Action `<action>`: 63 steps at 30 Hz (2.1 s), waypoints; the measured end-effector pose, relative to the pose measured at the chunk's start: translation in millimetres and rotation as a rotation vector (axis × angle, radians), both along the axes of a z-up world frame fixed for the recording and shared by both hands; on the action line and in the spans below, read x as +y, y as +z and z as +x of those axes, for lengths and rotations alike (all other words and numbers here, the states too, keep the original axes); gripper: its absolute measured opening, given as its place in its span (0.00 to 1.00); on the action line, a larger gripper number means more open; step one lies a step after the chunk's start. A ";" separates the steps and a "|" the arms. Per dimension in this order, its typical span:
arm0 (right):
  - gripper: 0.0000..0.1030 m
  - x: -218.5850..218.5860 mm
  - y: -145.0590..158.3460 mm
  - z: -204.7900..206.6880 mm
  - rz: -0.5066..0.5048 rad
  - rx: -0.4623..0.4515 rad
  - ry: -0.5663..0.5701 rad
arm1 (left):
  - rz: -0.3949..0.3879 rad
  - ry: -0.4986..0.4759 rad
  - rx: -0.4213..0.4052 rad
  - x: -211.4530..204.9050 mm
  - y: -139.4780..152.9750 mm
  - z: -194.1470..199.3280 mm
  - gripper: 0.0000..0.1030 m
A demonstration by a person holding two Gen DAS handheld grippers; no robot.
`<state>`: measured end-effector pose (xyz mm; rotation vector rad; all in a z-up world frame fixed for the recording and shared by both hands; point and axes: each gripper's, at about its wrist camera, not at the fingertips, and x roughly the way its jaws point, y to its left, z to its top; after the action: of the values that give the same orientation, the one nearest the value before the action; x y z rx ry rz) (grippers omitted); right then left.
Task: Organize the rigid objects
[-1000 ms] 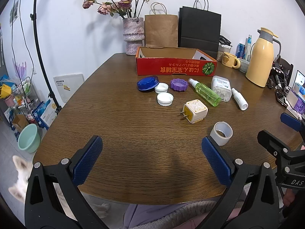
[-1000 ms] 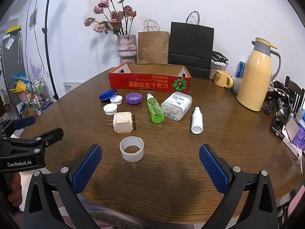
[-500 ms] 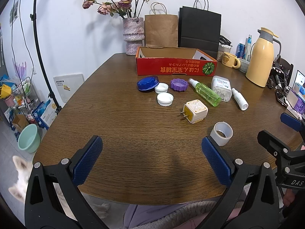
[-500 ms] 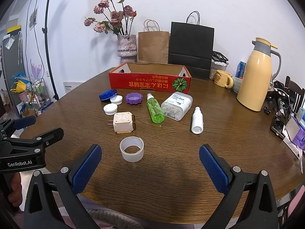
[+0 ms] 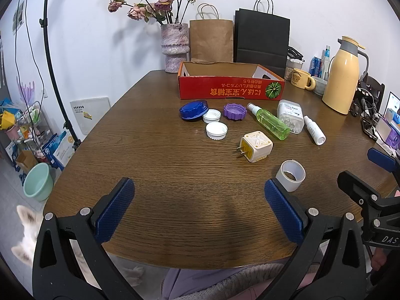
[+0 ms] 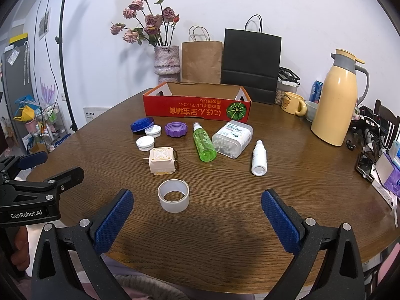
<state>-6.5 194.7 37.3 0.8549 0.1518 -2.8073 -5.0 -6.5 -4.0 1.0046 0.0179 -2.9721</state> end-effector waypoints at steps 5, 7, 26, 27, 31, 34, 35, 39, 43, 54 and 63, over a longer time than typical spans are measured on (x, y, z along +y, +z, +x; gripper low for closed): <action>1.00 0.0 0.1 -0.1 0.000 0.000 0.000 | 0.000 0.000 0.000 0.1 -0.3 -0.7 1.00; 1.00 0.1 0.2 -0.1 0.000 0.000 0.000 | -0.001 0.001 0.001 0.3 -0.3 -0.7 1.00; 1.00 -4.8 0.7 -0.7 0.005 -0.001 0.004 | 0.007 -0.005 0.008 -1.9 3.0 -2.6 1.00; 1.00 -5.1 0.6 -0.6 0.005 -0.001 0.005 | 0.007 -0.005 0.007 -1.9 2.7 -2.7 1.00; 1.00 -8.3 -0.3 -1.7 0.010 -0.004 0.013 | 0.012 -0.007 0.006 -1.9 1.8 -3.3 1.00; 1.00 -8.4 -1.0 -4.1 0.011 -0.008 0.017 | 0.009 -0.009 0.009 -0.5 1.5 -4.1 1.00; 1.00 -9.0 -1.4 -5.1 0.012 -0.010 0.018 | 0.008 -0.010 0.008 -0.1 1.1 -5.2 1.00; 1.00 -10.6 -4.2 -10.5 0.017 -0.019 0.024 | 0.008 -0.010 0.005 -1.1 -0.7 -8.7 1.00; 1.00 -14.3 -10.8 -19.5 0.023 -0.040 0.039 | 0.008 -0.006 0.009 -2.5 -2.0 -13.3 1.00; 0.99 -31.3 -49.0 -58.5 0.071 -0.141 0.096 | 0.006 0.024 -0.018 -8.8 -13.1 -30.6 1.00; 0.70 -38.8 -65.9 -80.2 0.076 -0.189 0.139 | -0.001 0.045 -0.034 -8.6 -18.1 -41.3 1.00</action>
<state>-86.7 155.9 -28.6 1.0775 0.2789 -2.5909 -46.3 -15.1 -22.1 1.0406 0.0380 -2.9140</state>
